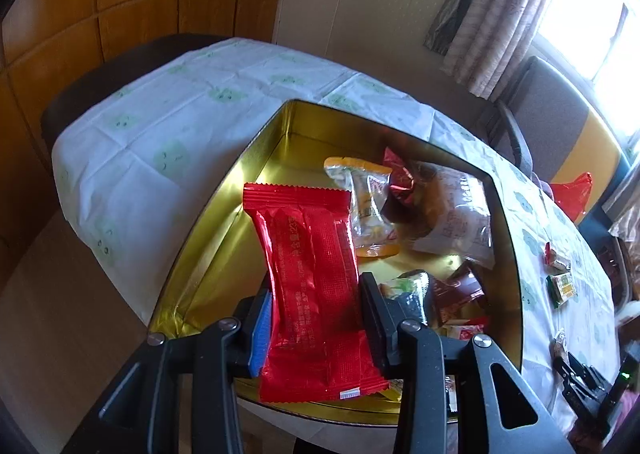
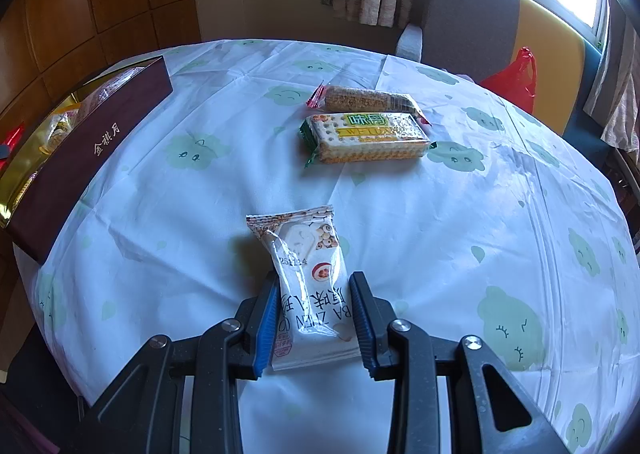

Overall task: Organize snacks
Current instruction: 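Carry the red wrapper over the gold tin and release it with the left gripper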

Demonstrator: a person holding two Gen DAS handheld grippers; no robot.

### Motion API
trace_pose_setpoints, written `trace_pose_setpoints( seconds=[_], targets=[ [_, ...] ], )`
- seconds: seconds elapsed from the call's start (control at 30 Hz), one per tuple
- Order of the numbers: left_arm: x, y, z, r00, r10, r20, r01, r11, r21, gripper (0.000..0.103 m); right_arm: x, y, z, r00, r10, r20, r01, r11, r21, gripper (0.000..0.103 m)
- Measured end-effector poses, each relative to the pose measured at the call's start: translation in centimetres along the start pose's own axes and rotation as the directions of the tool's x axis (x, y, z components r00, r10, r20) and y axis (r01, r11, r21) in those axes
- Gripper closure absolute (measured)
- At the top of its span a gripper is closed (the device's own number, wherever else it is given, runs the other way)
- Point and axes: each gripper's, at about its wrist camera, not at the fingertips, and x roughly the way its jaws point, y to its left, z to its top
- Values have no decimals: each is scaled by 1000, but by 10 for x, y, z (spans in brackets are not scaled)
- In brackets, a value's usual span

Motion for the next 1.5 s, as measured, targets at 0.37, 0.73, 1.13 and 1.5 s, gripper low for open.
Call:
trace_pose_setpoints(
  seconds=[0.37, 0.73, 1.13, 1.5],
  targets=[
    [34, -19, -17, 997, 4, -81, 1, 998, 62, 59, 1, 1, 1, 1000, -8, -3, 8, 1000, 8, 68],
    [13, -32, -23, 992, 123, 22, -125, 987, 98, 57, 1, 0, 2, 1000, -15, -11, 15, 1000, 6, 68],
    [-4, -57, -28, 993, 89, 79, -102, 979, 175, 56, 1, 3, 7, 999, -7, -50, 8, 1000, 25, 69],
    [-4, -59, -31, 992, 89, 85, -103, 978, 179, 56, -12, 42, 25, 986, 157, -51, -156, 988, 24, 69]
  ],
)
